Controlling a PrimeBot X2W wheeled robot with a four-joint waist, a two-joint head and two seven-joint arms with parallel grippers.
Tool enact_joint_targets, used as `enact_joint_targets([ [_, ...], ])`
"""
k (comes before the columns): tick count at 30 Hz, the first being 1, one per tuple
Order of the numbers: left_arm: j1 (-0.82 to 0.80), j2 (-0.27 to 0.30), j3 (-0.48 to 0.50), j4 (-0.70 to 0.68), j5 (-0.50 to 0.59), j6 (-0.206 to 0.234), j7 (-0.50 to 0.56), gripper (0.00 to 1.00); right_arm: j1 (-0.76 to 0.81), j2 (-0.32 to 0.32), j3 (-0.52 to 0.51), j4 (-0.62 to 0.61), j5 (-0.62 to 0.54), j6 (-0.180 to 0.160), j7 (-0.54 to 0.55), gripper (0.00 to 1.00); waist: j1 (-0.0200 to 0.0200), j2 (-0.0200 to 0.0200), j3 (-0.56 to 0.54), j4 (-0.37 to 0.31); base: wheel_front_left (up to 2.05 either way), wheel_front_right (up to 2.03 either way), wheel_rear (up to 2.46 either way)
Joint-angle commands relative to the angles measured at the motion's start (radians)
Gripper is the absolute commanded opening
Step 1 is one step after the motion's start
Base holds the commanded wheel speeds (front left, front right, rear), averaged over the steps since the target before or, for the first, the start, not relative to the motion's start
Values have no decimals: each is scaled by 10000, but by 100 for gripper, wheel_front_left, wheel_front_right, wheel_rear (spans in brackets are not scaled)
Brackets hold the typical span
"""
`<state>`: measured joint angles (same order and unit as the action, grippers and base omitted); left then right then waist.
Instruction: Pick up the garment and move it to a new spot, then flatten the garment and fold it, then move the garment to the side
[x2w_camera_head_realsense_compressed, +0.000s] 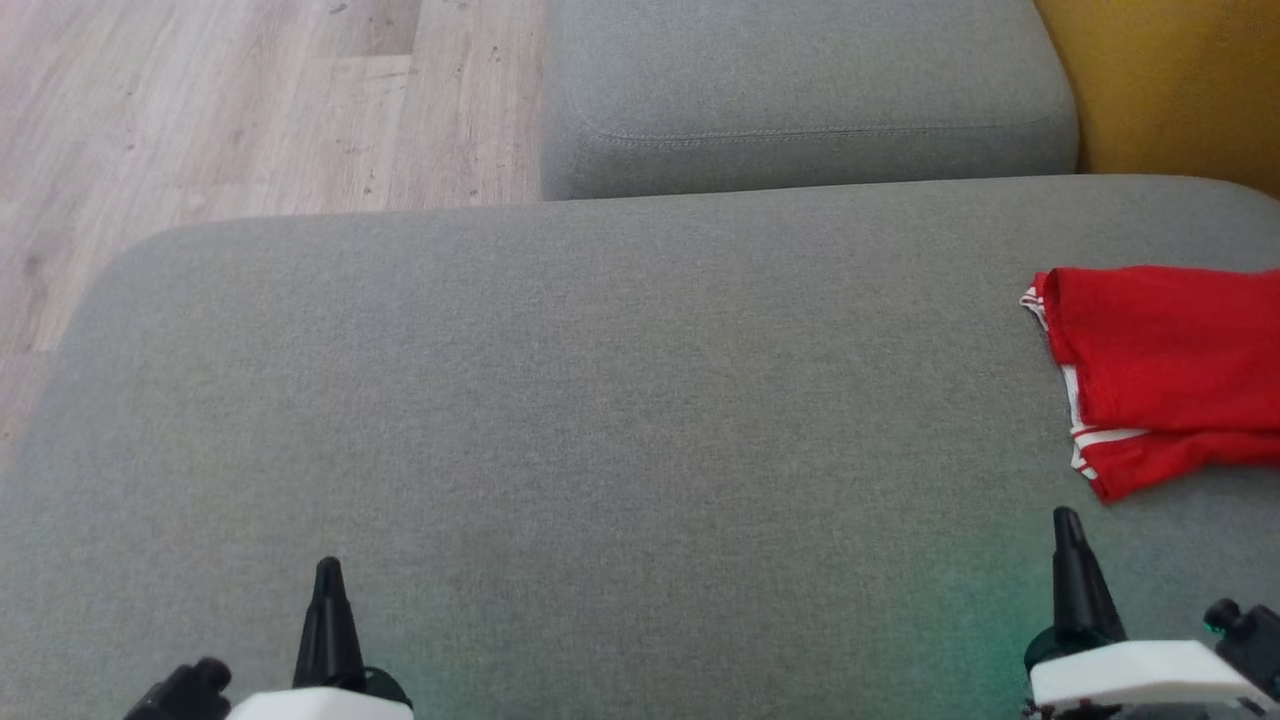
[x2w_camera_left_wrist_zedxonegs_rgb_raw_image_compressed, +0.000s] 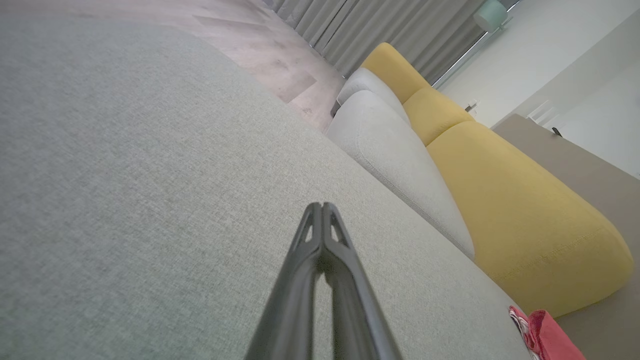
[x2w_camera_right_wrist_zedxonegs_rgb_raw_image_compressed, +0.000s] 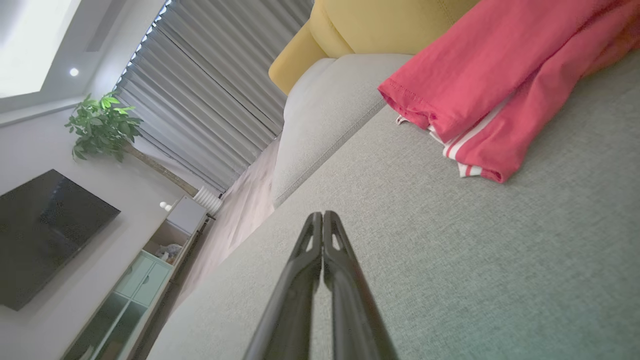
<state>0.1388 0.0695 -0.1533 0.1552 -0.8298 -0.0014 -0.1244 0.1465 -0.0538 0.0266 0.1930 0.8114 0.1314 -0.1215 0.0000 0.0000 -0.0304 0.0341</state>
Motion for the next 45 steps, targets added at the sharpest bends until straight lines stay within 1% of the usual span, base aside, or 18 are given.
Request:
enact_joint_targets([
  [1, -520, 125, 304, -251, -252, -97, 25, 0, -611, -208, 27, -281, 284, -3, 70, 0, 0, 0, 5, -5, 0, 0, 0],
  [45, -1719, 144, 1488, 456, -5246, -849, 1259, 0, -1802, -257, -592, 204, 5354, -6, 1277, 0, 0, 0, 213, -216, 0, 0, 0],
])
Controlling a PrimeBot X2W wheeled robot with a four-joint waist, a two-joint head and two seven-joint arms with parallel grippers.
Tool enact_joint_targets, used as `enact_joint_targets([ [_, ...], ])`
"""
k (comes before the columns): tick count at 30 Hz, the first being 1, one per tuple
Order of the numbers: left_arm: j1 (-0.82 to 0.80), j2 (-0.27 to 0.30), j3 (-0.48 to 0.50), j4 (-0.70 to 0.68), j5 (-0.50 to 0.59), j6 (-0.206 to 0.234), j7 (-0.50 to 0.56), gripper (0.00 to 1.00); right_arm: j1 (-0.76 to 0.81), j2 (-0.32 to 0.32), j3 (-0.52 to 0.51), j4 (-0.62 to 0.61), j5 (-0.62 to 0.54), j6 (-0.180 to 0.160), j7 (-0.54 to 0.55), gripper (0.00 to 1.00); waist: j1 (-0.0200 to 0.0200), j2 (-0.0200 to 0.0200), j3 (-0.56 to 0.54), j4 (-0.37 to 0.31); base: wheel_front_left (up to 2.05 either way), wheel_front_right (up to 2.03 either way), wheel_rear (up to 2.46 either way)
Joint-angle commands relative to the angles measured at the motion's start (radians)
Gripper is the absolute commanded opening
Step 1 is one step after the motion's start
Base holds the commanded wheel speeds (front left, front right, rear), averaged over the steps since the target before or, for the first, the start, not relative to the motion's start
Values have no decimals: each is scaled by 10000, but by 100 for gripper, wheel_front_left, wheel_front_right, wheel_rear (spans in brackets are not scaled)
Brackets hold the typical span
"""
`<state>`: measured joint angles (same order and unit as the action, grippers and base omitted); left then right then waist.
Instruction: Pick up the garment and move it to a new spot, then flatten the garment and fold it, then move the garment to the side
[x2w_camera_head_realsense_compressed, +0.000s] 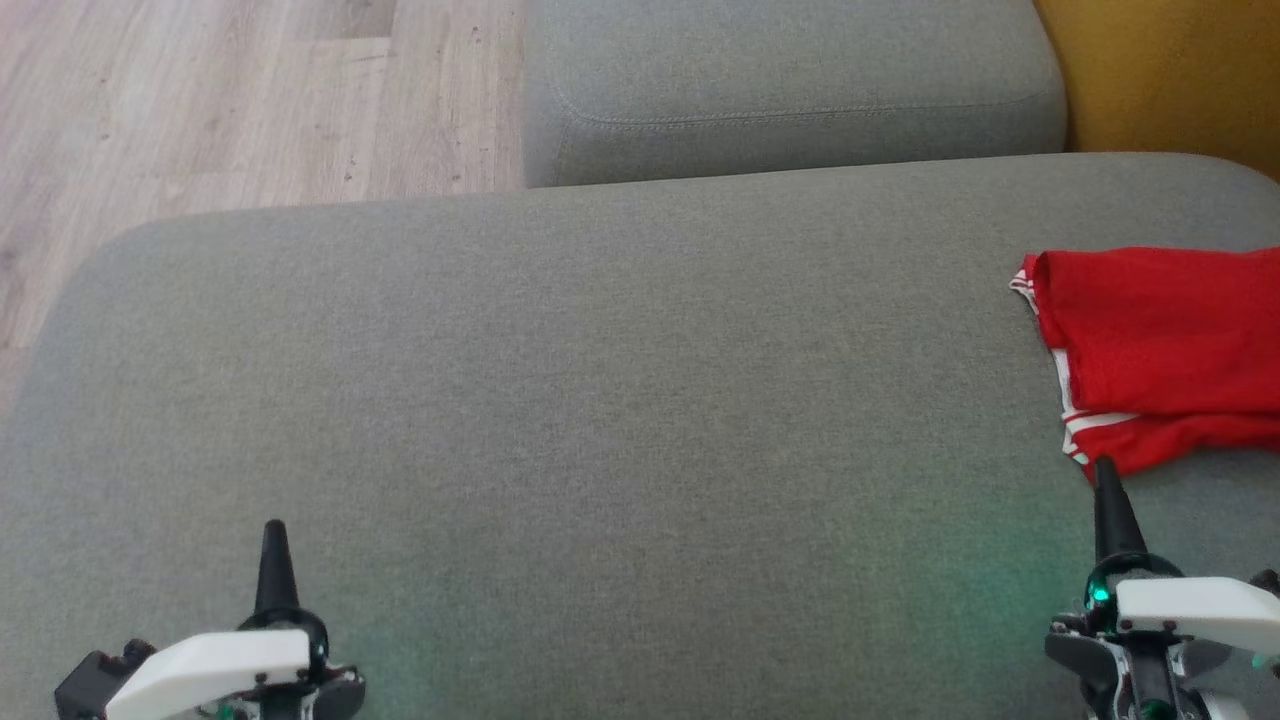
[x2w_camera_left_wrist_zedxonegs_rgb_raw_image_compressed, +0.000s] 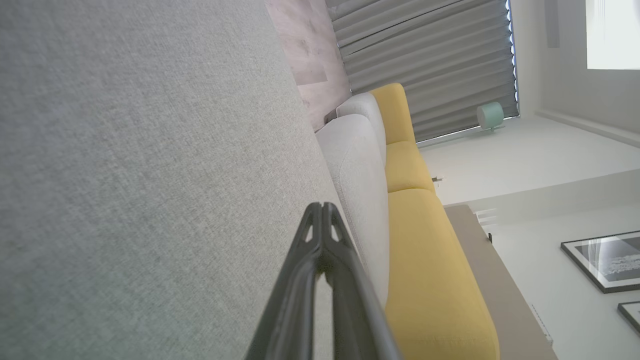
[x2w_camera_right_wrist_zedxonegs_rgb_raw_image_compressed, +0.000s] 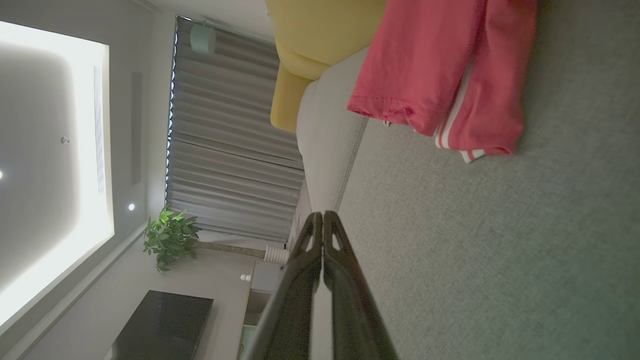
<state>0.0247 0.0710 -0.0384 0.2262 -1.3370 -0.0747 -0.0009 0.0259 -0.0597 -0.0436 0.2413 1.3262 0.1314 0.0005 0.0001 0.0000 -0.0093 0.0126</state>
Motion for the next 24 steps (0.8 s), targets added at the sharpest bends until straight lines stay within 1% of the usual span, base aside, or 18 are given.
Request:
enact_joint_targets([
  [1, -606, 128, 369, -237, -289, -134, 54, 0, -624, -198, 94, -268, 322, -6, 86, 0, -1, 0, 7, -6, 0, 0, 0],
  [24, -1281, 103, 1081, 162, -3032, -553, 784, 0, -1293, -191, -299, 5, 3111, -7, 798, 0, -1, 0, 123, -124, 0, 0, 0],
])
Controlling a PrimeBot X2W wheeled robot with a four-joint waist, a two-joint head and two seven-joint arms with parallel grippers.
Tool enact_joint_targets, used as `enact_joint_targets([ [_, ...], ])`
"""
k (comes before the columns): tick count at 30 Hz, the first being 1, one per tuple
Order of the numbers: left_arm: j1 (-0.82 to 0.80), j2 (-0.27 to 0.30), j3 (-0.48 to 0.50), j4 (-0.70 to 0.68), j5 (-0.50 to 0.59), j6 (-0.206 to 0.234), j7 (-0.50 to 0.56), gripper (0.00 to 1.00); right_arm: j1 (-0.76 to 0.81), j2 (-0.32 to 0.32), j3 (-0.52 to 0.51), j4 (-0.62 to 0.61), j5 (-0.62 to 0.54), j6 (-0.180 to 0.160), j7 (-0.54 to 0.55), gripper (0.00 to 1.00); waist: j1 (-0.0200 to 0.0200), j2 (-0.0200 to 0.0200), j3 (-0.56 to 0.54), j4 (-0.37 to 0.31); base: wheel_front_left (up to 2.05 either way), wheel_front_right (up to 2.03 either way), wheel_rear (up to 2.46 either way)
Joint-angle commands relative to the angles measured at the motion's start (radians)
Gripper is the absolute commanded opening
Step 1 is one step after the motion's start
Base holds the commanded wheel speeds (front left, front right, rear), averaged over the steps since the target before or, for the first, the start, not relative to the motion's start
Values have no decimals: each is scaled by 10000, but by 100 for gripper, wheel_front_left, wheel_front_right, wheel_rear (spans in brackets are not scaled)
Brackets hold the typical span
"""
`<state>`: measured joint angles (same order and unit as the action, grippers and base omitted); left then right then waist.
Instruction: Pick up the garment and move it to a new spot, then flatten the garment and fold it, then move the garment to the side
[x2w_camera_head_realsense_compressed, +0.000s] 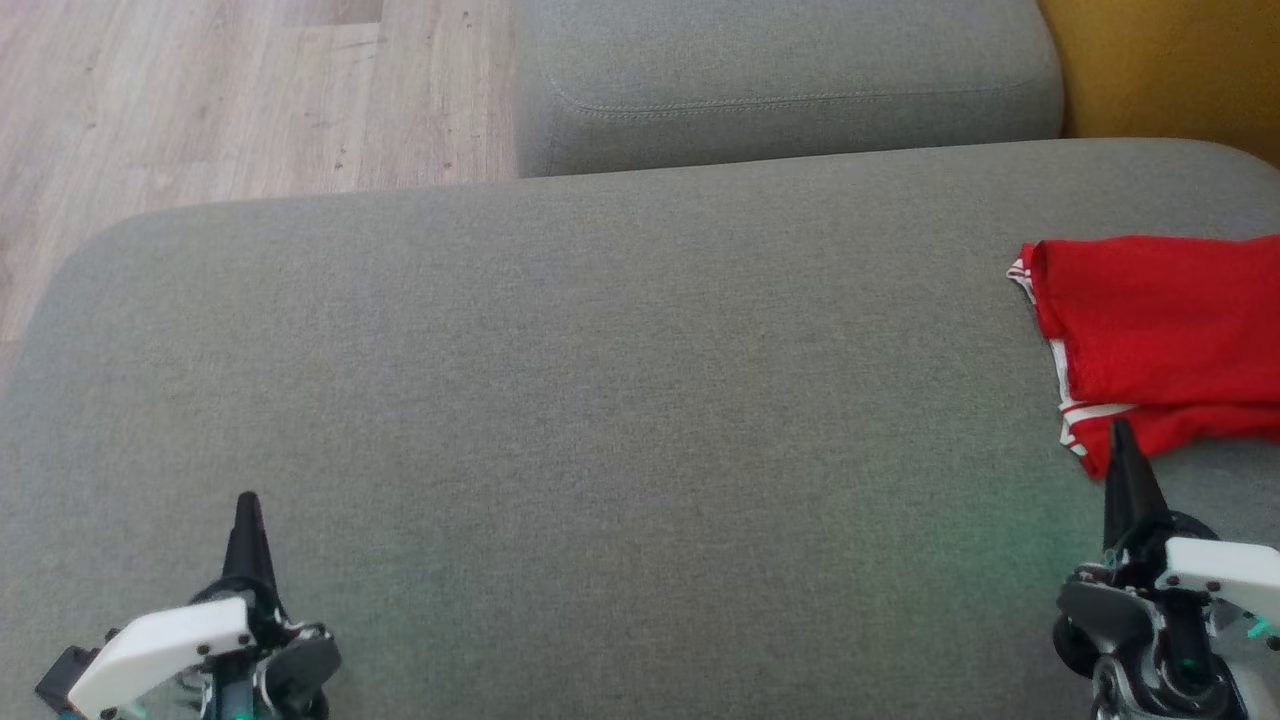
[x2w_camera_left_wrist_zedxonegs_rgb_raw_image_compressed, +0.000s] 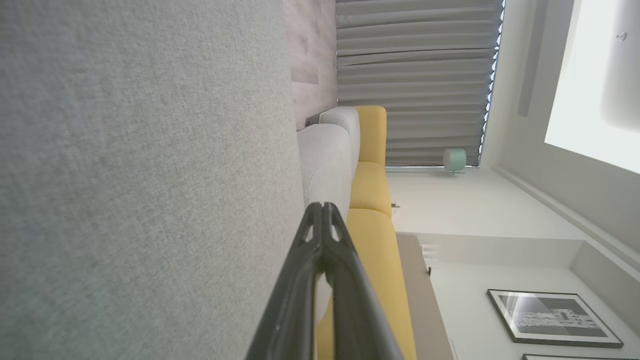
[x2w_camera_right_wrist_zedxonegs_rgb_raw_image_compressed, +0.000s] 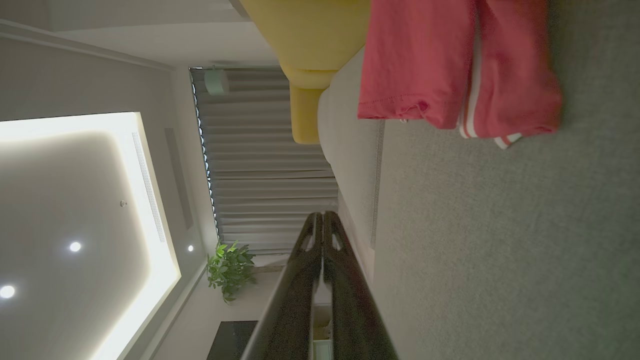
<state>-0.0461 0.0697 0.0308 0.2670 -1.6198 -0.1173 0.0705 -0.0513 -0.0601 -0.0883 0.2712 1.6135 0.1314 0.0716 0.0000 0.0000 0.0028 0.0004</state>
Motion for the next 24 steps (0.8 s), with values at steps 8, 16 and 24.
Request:
enact_joint_targets([
  [8, -586, 89, 437, -238, -216, -134, 112, 0, -533, -162, 107, -287, 253, -7, 125, 0, 0, 0, 4, -4, 0, 0, 0],
  [16, -589, 67, 468, -236, -189, -134, 137, 0, -536, -141, 77, -285, 228, -7, 149, 0, 0, 0, 4, -4, 0, 0, 0],
  [24, -591, 43, 502, -234, -161, -134, 164, 0, -538, -119, 45, -283, 201, -7, 175, 0, 0, 0, 4, -4, 0, 0, 0],
])
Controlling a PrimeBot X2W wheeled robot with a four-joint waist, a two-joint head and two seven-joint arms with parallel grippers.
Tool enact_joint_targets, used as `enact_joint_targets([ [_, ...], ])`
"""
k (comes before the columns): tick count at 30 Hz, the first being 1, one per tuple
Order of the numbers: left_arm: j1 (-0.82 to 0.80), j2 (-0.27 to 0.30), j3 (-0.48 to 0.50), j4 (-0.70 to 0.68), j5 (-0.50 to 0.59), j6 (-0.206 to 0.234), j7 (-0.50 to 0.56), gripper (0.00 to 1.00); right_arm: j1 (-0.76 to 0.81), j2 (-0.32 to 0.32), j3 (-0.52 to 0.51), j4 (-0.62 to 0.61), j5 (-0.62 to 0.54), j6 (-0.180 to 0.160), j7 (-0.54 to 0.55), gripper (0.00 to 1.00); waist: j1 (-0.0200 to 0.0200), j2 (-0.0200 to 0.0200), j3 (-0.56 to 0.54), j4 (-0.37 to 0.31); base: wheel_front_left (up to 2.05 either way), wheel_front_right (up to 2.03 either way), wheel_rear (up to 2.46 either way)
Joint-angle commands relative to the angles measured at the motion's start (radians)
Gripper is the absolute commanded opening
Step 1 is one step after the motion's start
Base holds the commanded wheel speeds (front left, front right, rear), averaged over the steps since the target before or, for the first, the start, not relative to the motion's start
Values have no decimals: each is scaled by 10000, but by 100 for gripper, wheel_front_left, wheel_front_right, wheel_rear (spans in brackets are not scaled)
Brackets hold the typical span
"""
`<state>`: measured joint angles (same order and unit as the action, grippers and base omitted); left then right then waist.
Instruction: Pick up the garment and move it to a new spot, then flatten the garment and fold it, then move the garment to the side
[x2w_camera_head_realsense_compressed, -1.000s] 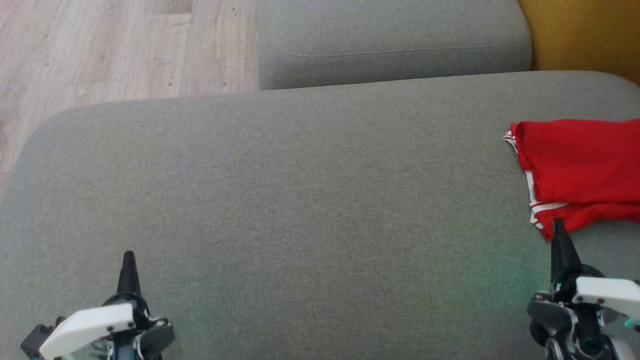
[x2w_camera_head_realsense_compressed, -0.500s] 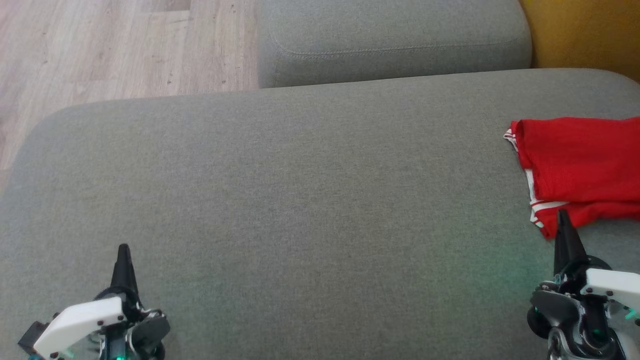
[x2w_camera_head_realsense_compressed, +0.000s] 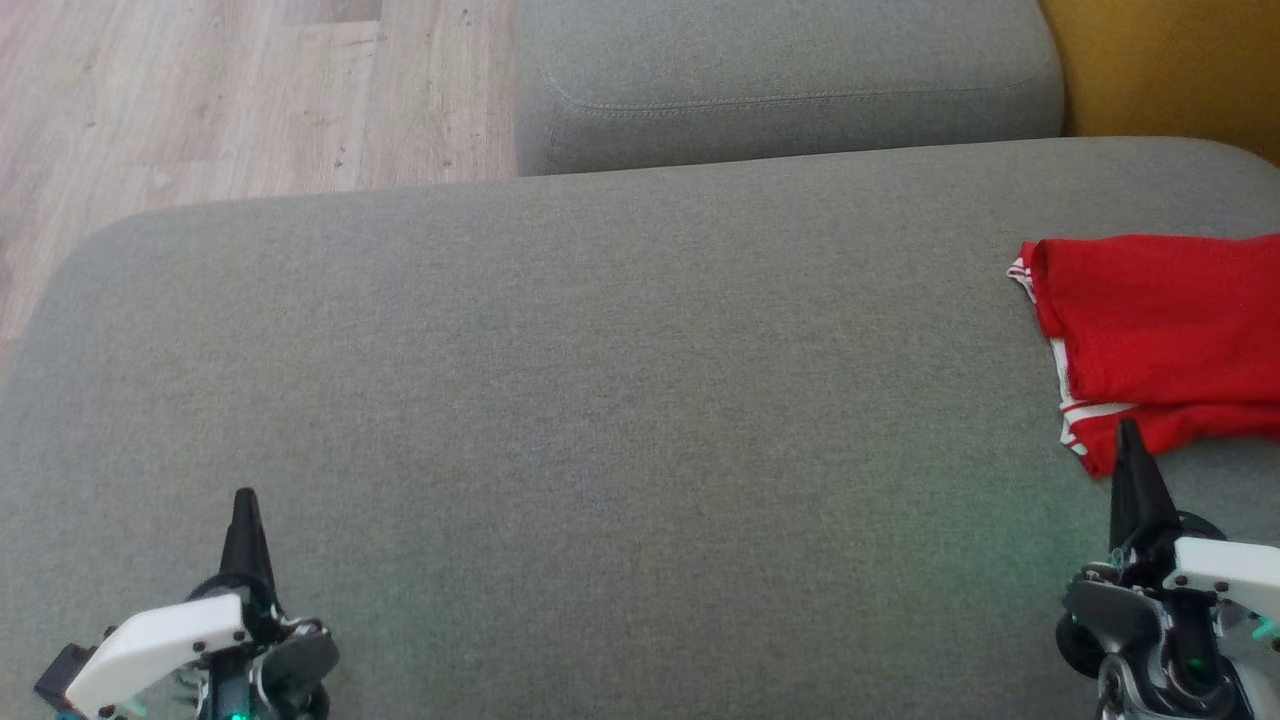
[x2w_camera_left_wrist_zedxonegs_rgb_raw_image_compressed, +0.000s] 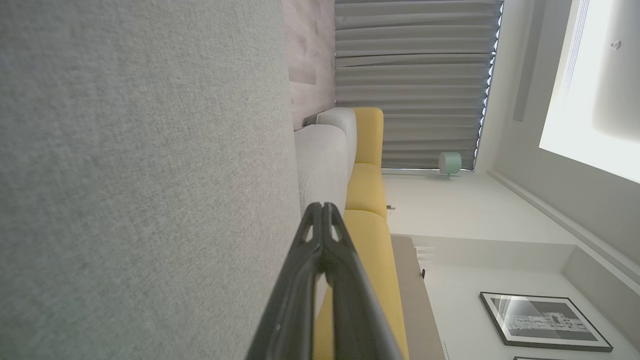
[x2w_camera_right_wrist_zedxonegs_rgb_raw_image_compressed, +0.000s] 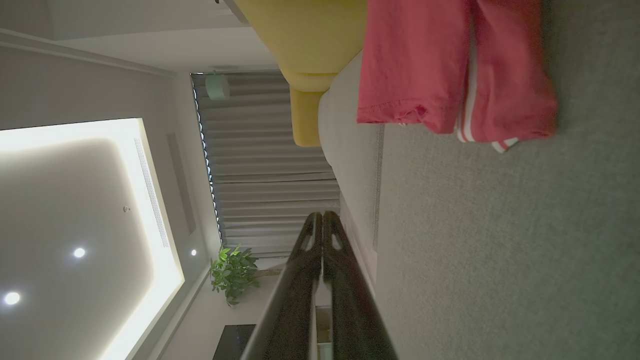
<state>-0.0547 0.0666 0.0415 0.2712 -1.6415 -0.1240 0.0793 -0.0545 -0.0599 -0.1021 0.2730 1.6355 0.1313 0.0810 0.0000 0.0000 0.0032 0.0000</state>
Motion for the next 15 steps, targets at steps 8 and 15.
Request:
enact_joint_targets([
  [8, -507, 51, 425, -275, 81, -67, 101, 0, -509, -100, 154, -298, -44, -6, 104, 0, 0, 0, 0, 0, 0, 0, 0],
  [15, -509, 34, 451, -273, 102, -67, 121, 0, -511, -83, 131, -296, -63, -6, 123, 0, 0, 0, 0, 0, 0, 0, 0],
])
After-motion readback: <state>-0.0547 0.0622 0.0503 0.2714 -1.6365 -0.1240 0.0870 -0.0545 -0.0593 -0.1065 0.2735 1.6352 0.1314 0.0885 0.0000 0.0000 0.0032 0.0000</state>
